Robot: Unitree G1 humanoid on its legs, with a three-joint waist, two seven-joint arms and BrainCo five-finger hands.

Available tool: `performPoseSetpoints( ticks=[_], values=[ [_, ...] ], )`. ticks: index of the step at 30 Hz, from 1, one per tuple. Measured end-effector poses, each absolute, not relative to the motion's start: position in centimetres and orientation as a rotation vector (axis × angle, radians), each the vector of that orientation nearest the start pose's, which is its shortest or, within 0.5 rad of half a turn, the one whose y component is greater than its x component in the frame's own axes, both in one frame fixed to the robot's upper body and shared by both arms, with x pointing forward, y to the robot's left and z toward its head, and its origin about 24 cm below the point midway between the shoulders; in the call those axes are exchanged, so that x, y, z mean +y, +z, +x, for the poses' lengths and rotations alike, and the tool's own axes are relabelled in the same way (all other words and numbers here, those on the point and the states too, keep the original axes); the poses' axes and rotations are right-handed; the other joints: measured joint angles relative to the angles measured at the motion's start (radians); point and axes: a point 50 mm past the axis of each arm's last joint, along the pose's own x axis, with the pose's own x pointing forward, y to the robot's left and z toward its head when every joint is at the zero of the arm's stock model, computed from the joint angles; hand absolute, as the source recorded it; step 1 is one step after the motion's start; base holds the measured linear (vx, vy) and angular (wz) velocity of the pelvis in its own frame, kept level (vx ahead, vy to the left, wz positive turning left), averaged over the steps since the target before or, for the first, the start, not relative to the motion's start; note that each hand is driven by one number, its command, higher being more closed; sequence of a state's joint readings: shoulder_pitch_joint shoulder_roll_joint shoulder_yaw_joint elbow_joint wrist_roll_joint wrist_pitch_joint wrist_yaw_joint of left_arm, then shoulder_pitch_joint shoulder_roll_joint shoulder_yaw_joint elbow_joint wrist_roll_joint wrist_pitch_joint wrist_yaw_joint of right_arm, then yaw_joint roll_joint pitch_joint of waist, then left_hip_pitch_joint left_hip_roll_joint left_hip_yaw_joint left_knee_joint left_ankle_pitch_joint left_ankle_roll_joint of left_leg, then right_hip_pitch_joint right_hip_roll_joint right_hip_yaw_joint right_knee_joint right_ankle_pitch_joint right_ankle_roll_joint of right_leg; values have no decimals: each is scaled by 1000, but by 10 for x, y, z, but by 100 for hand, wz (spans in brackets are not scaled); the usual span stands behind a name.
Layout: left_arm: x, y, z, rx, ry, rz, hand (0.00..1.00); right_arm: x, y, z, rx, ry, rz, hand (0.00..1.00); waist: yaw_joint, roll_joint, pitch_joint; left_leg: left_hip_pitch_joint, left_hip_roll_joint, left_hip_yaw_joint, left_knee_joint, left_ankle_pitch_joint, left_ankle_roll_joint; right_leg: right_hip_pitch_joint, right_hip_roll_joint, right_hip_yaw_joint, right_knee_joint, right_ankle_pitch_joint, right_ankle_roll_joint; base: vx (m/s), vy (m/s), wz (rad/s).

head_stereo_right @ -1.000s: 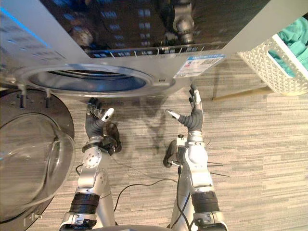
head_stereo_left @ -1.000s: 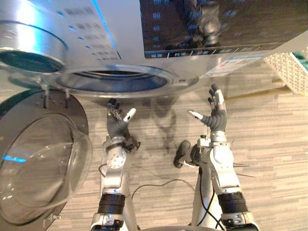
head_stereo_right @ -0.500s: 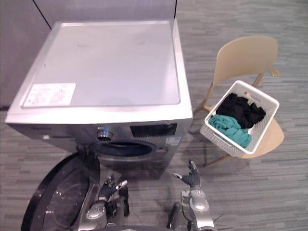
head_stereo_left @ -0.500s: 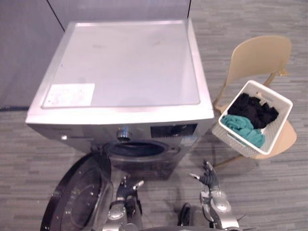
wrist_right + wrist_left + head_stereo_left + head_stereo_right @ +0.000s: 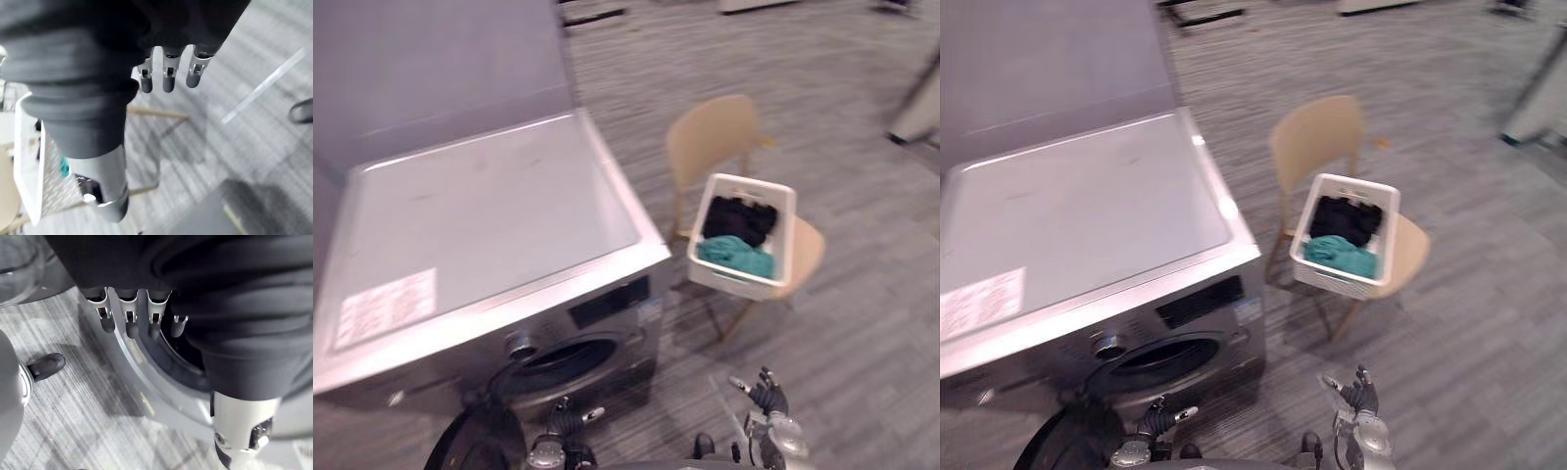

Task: Pick up the laundry basket with both hands and put the clothes into the washing machine.

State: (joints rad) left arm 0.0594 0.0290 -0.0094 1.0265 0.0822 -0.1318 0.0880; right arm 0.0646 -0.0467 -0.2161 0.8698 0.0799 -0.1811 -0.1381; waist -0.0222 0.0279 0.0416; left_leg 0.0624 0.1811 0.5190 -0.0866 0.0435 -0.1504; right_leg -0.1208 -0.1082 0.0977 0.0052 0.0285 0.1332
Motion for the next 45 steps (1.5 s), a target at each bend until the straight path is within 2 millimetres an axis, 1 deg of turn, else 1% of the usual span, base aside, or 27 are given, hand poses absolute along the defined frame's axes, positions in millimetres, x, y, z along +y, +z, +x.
performPoseSetpoints(
  ticks=[1, 3, 4, 5, 6, 8, 9, 11, 14, 15, 16, 17, 18, 21, 24, 25, 27, 29, 32, 33, 34, 36, 39, 42, 43, 44, 45],
  values=[
    [162, -152, 125, 935, 47, 135, 0, -212, -126, 147, 733, -415, 22, 0, -16, -12, 9, 4, -6, 75, 25, -35, -2, -37, 5, 81, -17, 33, -1, -134, 16, -193],
    [161, -150, 133, 916, 45, 139, 0, -210, -123, 149, 720, -416, 7, 0, -33, -13, 22, 21, 2, 190, 41, -70, -13, -76, -2, 0, -37, 32, -109, -140, 4, -210],
    [162, -148, 137, 907, 48, 145, 0, -209, -123, 150, 719, -410, 4, 0, -30, 14, 35, 35, 45, 286, 58, -83, -22, -105, -10, -183, -26, 26, -187, -38, -39, -257],
    [168, -146, 142, 895, 52, 164, 0, -205, -124, 149, 727, -397, 7, 0, -30, 0, 29, 57, 58, 370, 88, -98, -33, -146, -32, -422, 37, 5, -224, -6, -48, -243],
    [169, -146, 144, 891, 52, 169, 0, -205, -125, 149, 732, -398, 8, 0, -33, -3, 27, 63, 61, 396, 96, -102, -38, -148, -46, -487, 43, 10, -245, 76, -73, -213],
    [167, -142, 155, 862, 30, 188, 0, -210, -129, 142, 766, -414, 3, 0, -50, 16, 30, 111, 88, 513, 129, -90, -48, -150, -103, -823, 119, 34, -297, 153, -114, -196],
    [167, -141, 157, 857, 29, 189, 0, -211, -130, 140, 776, -414, 1, 0, -45, 17, 31, 126, 94, 513, 133, -91, -49, -156, -109, -859, 145, 41, -297, 219, -226, -224],
    [164, -140, 160, 851, 21, 184, 0, -213, -130, 143, 777, -418, 12, 0, -57, 36, 38, 183, 116, 547, 153, -99, -75, -226, -77, -802, 258, 6, -217, 254, -283, -196],
    [157, -137, 167, 834, 15, 163, 0, -216, -136, 133, 815, -421, 27, 0, -55, 47, 46, 190, 243, 536, 437, -88, -79, -249, -23, -699, 322, -66, -230, 286, -202, -138],
    [158, -138, 165, 838, 20, 161, 0, -212, -139, 130, 836, -412, 39, 0, -50, 54, 53, 158, 340, 450, 656, -64, 42, -215, 20, -652, 302, -90, -245, 340, -152, -144],
    [154, -139, 164, 839, 19, 139, 0, -210, -137, 136, 826, -387, 25, 0, -43, 58, 75, 57, 366, 240, 893, -153, 96, -159, 63, -595, 262, -99, -249, 316, -130, -140],
    [152, -139, 164, 838, 19, 132, 0, -210, -137, 139, 823, -377, 19, 0, -43, 55, 87, 4, 345, 150, 955, -181, 78, -135, 73, -577, 249, -101, -250, 362, -85, -157],
    [149, -142, 156, 851, 18, 120, 0, -204, -138, 142, 834, -340, 6, 0, -21, 40, 103, -148, 254, -38, 1050, -235, 65, -56, 95, -509, 210, -118, -236, 213, -34, -98],
    [152, -145, 144, 876, 34, 111, 0, -198, -139, 143, 832, -321, 22, 0, 9, 25, 114, -282, 193, -94, 1008, -247, 84, 19, 106, -465, 163, -127, -220, 289, 5, -78],
    [155, -141, 148, 838, 62, 88, 0, -198, -138, 144, 829, -320, 28, 0, 40, 27, 120, -386, 52, -112, 659, -238, 82, 105, 85, -446, 92, -127, -161, 416, 117, -33],
    [155, -141, 147, 836, 63, 87, 0, -198, -137, 147, 821, -319, 27, 0, 40, 34, 122, -393, -7, -111, 472, -215, 49, 144, 82, -449, 52, -124, -135, 424, 137, -2],
    [156, -141, 146, 833, 66, 87, 0, -198, -134, 155, 800, -313, 25, 0, 62, 31, 118, -373, -65, -141, 303, -70, 121, 185, 79, -434, 14, -123, -106, 479, 167, -15],
    [162, -140, 149, 824, 93, 83, 0, -190, -128, 171, 759, -290, 34, 0, 63, 1, 120, -371, -126, -168, 324, -65, 268, 207, 33, -426, 31, -152, -54, 528, 214, 10],
    [165, -139, 149, 824, 115, 66, 0, -187, -129, 176, 760, -274, 31, 0, 78, -3, 126, -338, -130, -172, 407, -167, 286, 141, -29, -397, 324, -202, 22, 466, 209, 20],
    [168, -141, 146, 837, 119, 71, 0, -183, -129, 176, 763, -265, 38, 0, 89, -12, 129, -276, -152, -181, 409, -207, 295, 79, -79, -387, 565, -182, 48, 515, 211, 40],
    [168, -143, 144, 852, 116, 77, 0, -180, -130, 174, 770, -254, 33, 0, 86, -17, 131, -210, -184, -220, 402, -245, 310, 27, -134, -385, 785, -145, 49, 604, 196, 73],
    [169, -145, 138, 881, 117, 78, 0, -182, -132, 170, 784, -245, 17, 0, 82, -10, 134, -119, -216, -323, 394, -283, 320, -18, -174, -420, 959, -221, -29, 526, 91, 127],
    [168, -145, 139, 882, 115, 77, 0, -186, -130, 174, 770, -245, 1, 0, 83, 5, 140, -59, -224, -484, 364, -283, 319, -65, -118, -432, 792, -296, -57, 473, -34, 170],
    [159, -140, 154, 849, 77, 95, 0, -196, -126, 177, 748, -264, -16, 0, 63, 15, 145, -61, -239, -747, 373, -283, 307, -155, 25, -127, 525, -297, -27, 362, -169, 222],
    [156, -139, 158, 838, 71, 99, 0, -199, -126, 176, 748, -279, -10, 0, 56, 15, 146, -66, -249, -826, 389, -292, 282, -169, 47, -28, 465, -278, 4, 448, -355, 323],
    [152, -137, 163, 825, 56, 103, 0, -202, -129, 168, 764, -310, -1, 0, 54, 3, 144, -69, -274, -921, 438, -324, 205, -148, 32, 41, 324, -185, 23, 379, -342, 274],
    [152, -136, 165, 819, 57, 102, 0, -202, -131, 164, 776, -325, 1, 0, 63, -19, 143, -69, -291, -950, 462, -343, 174, -131, 12, 48, 252, -93, 16, 440, -464, 260]
  ],
)
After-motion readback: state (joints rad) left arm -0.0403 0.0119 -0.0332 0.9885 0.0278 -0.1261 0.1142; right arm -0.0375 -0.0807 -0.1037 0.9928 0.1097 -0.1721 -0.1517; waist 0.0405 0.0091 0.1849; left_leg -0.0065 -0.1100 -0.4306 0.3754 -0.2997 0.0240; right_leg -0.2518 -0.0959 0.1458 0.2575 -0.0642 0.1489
